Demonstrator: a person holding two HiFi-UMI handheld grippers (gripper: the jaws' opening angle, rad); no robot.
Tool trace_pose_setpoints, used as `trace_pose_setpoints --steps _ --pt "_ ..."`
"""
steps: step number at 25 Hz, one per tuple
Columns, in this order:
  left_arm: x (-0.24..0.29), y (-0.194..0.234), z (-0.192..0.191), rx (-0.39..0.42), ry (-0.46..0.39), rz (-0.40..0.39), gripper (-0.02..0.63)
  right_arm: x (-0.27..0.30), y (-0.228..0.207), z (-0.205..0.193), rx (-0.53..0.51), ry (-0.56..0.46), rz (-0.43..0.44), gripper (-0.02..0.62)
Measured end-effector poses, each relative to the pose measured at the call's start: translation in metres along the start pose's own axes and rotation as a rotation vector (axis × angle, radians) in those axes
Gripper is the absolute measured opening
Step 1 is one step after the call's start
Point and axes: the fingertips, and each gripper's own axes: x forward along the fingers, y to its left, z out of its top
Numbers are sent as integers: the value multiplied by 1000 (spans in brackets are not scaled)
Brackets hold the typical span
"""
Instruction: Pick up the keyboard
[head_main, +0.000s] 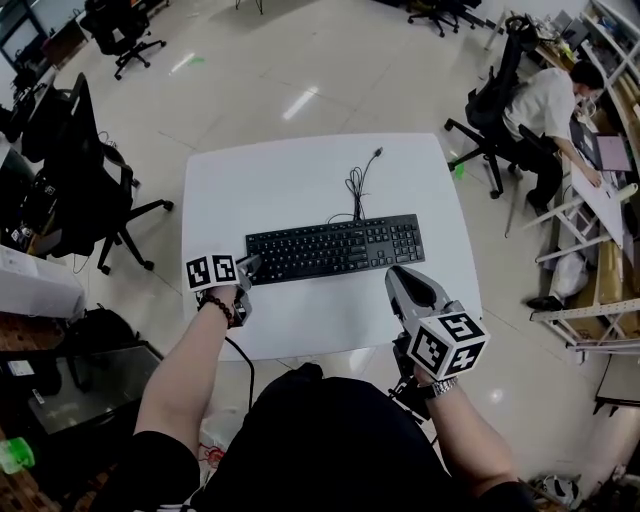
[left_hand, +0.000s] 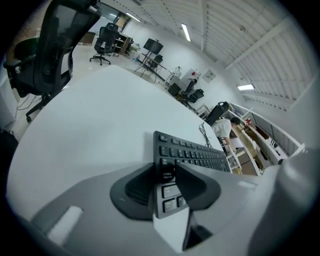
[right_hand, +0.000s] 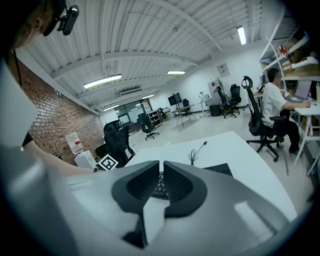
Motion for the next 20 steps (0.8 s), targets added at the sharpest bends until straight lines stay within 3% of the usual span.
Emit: trace_pose_setpoints --steps 5,11,20 --pt "-18 -13 10 -22 -31 -30 106 11 -1 -13 52 27 12 26" --pt "-47 -42 21 8 -55 -61 87 26 -7 -38 188 80 50 48" --pt "-69 -65 29 23 -54 -87 77 61 -37 -98 638 125 67 152"
